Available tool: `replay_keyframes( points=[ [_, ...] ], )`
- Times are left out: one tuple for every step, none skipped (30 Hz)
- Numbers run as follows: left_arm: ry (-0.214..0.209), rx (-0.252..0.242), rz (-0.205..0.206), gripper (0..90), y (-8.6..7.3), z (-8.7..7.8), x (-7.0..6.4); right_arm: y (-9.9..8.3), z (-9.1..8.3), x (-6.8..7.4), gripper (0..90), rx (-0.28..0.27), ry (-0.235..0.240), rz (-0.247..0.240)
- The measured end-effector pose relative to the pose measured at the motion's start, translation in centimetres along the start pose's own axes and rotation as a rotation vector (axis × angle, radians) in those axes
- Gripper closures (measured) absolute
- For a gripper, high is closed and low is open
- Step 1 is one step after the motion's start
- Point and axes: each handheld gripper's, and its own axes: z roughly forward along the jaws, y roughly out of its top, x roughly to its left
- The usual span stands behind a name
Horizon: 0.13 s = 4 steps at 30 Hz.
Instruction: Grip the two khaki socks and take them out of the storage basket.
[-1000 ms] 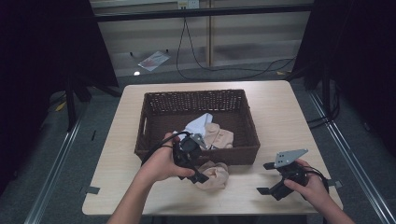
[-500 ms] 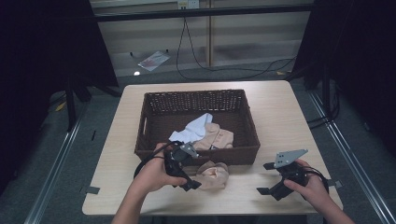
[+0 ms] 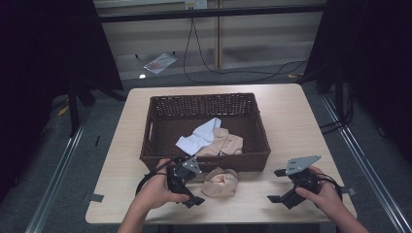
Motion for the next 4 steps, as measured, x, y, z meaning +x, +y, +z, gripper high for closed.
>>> replay_keyframes(
  points=[
    [-0.005,0.003,0.003,9.8,0.05,0.11,-0.01,-0.01,-0.02,-0.02,4.7,-0.001,-0.004,-0.001],
    [-0.002,-0.001,0.001,9.8,0.10,0.17,-0.04,-0.02,-0.03,-0.02,4.7,0.000,-0.003,0.003],
    [-0.002,-0.003,0.002,9.8,0.15,0.25,-0.07,-0.03,-0.03,-0.03,4.7,0.001,-0.003,0.004],
    [-0.004,-0.003,0.002,9.8,0.23,0.34,-0.15,-0.03,-0.02,-0.03,4.7,0.004,-0.004,0.001]
  ],
)
